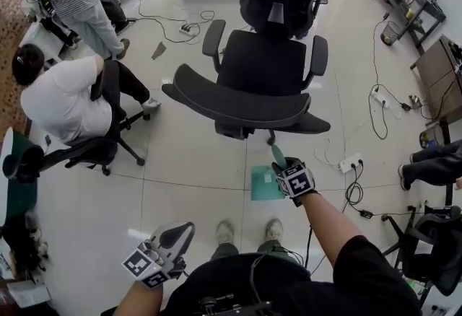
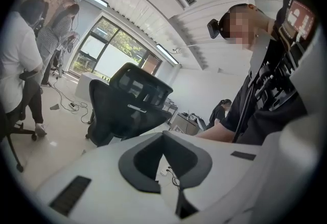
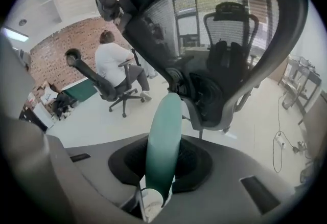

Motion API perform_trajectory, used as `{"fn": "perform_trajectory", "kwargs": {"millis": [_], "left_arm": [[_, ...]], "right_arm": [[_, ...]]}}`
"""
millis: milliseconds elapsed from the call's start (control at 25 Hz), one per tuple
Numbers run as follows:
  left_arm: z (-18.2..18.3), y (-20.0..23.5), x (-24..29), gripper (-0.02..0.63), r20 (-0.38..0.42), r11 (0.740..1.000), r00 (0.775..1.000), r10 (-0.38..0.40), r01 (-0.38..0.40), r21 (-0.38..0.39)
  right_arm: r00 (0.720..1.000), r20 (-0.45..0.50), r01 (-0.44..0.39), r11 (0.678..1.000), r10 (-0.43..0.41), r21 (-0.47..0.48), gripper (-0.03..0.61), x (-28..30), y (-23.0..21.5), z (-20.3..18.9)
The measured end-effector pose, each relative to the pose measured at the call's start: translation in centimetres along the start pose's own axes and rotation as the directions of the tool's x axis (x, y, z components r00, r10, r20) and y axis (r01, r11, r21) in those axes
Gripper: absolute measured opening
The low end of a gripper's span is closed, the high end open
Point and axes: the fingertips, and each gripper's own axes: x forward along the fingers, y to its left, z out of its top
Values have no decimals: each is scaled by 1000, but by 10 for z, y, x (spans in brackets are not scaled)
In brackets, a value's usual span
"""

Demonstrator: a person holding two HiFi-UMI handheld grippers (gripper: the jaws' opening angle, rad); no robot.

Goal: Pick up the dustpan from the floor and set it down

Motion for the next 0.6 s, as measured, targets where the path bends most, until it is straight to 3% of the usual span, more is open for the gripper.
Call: {"fn": "perform_trajectory", "kwargs": {"millis": [320, 600], "left_arm": [[-28, 56, -5, 14, -43, 996, 997, 58, -61, -61], [-45, 89, -19, 14, -56, 992, 994, 97, -101, -75]], "right_arm": [[996, -83, 27, 999, -25, 20, 110, 103, -12, -31], [997, -52, 56, 998, -54, 25, 113, 151, -18, -32]]}}
